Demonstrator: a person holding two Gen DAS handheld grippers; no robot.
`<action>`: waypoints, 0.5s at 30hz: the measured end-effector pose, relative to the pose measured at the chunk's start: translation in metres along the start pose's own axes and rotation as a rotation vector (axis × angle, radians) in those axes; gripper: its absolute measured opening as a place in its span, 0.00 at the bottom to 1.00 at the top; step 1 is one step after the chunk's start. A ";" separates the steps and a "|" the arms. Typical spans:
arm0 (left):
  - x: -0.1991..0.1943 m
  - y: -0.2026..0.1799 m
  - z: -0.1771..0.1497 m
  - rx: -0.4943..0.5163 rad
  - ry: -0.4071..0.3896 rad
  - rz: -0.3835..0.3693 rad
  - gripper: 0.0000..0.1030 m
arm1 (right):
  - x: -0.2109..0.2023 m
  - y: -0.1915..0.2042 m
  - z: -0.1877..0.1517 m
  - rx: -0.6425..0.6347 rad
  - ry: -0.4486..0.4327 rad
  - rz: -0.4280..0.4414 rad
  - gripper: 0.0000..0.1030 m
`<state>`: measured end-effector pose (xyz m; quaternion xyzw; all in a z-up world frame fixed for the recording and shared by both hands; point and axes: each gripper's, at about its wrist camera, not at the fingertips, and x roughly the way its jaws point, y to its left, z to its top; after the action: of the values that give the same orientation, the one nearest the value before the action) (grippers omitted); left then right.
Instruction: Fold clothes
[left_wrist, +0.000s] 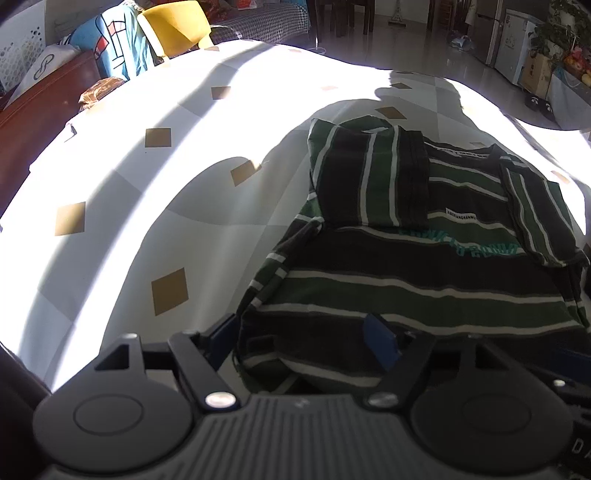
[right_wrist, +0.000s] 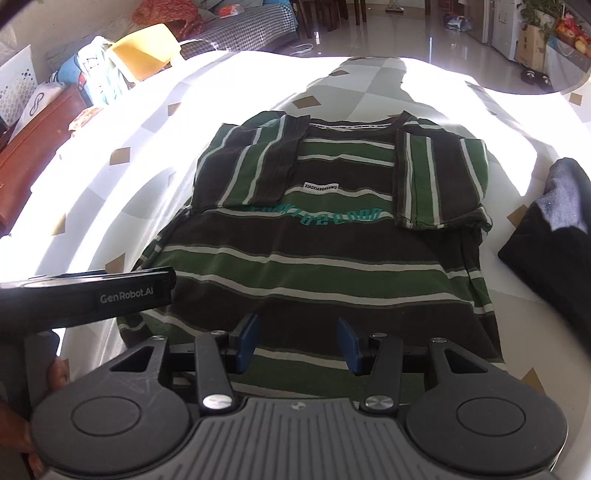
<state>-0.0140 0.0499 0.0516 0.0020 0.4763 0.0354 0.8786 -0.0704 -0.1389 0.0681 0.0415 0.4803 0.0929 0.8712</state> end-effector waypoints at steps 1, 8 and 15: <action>0.000 0.002 0.001 -0.007 -0.002 0.002 0.80 | 0.000 0.004 -0.001 -0.012 0.003 0.027 0.44; 0.000 0.020 0.006 -0.061 -0.007 0.026 0.80 | -0.002 0.034 -0.011 -0.127 0.011 0.179 0.44; -0.002 0.036 0.006 -0.101 -0.012 0.055 0.82 | 0.004 0.059 -0.021 -0.231 0.028 0.277 0.44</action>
<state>-0.0126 0.0862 0.0579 -0.0290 0.4683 0.0836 0.8791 -0.0929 -0.0803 0.0634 0.0055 0.4680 0.2673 0.8423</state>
